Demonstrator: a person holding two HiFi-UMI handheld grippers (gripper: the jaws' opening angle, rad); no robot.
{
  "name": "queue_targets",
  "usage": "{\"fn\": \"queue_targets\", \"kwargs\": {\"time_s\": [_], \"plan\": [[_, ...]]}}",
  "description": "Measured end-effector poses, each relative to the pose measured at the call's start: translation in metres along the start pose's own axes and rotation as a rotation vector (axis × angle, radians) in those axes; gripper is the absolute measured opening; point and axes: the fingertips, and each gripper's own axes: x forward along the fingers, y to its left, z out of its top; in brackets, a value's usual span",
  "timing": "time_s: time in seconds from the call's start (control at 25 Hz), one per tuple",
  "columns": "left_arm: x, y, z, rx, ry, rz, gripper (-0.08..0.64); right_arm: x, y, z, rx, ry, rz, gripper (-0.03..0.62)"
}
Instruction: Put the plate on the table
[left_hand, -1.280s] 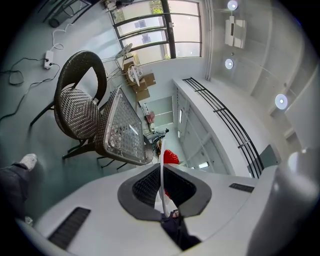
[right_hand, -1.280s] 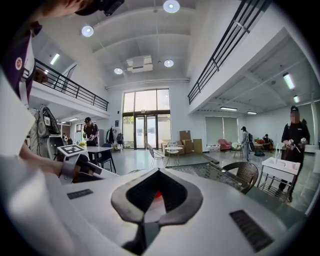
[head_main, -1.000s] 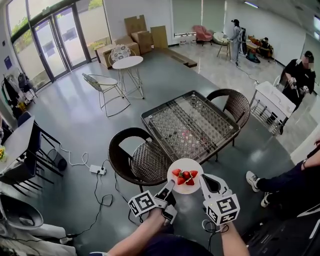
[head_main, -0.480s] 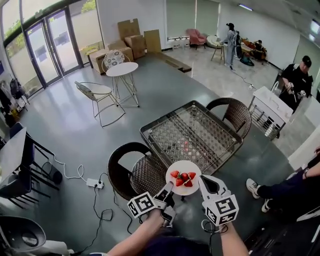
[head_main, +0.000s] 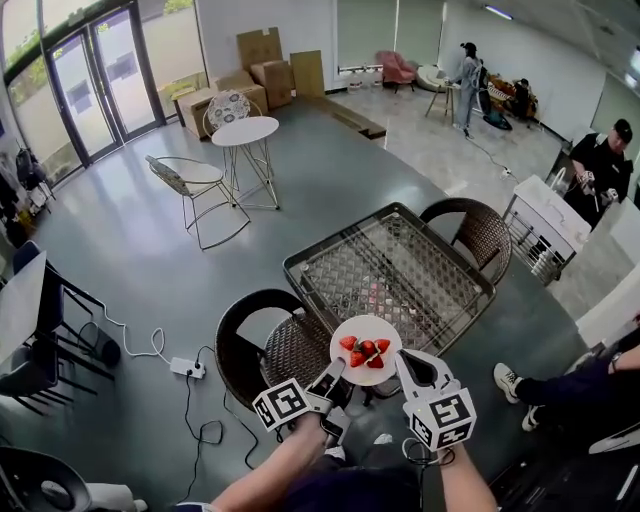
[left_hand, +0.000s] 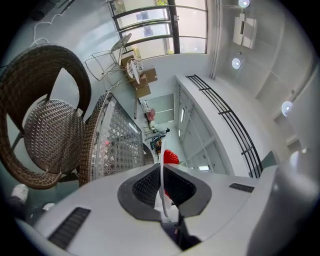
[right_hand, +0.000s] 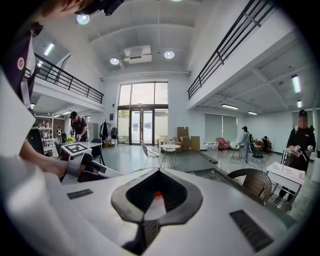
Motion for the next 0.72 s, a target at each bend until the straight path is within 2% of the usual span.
{"fn": "queue_targets", "kwargs": {"time_s": [0.32,0.72], "plan": [[0.023,0.011,0.031,0.009,-0.062,0.043,0.017,0.043,-0.015,0.007,-0.010,0.008,0.082,0.003],[0.057,0.051,0.053,-0.009,-0.155,0.149,0.017,0.103,-0.050,-0.001,-0.012,0.045,0.216,0.003]]}}
